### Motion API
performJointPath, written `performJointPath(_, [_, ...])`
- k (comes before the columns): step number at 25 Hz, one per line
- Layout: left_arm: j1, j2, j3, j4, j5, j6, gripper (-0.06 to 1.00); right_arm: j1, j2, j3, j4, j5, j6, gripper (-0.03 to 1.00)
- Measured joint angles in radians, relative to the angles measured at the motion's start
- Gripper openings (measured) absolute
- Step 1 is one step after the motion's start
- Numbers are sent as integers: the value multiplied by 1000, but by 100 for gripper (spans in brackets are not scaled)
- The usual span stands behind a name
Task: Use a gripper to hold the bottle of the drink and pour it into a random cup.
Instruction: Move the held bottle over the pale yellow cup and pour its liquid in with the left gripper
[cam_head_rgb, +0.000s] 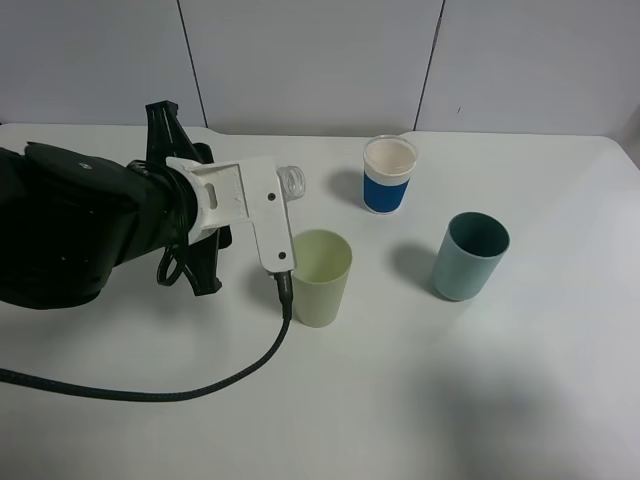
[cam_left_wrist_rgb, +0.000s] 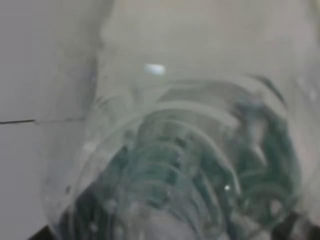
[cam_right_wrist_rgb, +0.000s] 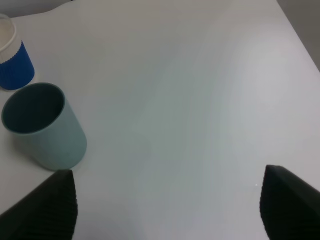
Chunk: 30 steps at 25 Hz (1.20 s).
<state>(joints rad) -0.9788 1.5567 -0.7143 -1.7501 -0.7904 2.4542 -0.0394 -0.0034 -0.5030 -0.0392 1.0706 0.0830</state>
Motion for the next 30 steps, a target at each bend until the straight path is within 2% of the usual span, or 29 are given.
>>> performJointPath(13, [0, 57, -50, -1, -33, 11, 47, 0, 0, 0, 0, 0, 0, 74])
performJointPath(30, [0, 70, -51, -1, -35, 178, 47, 0, 0, 0, 0, 0, 0, 74])
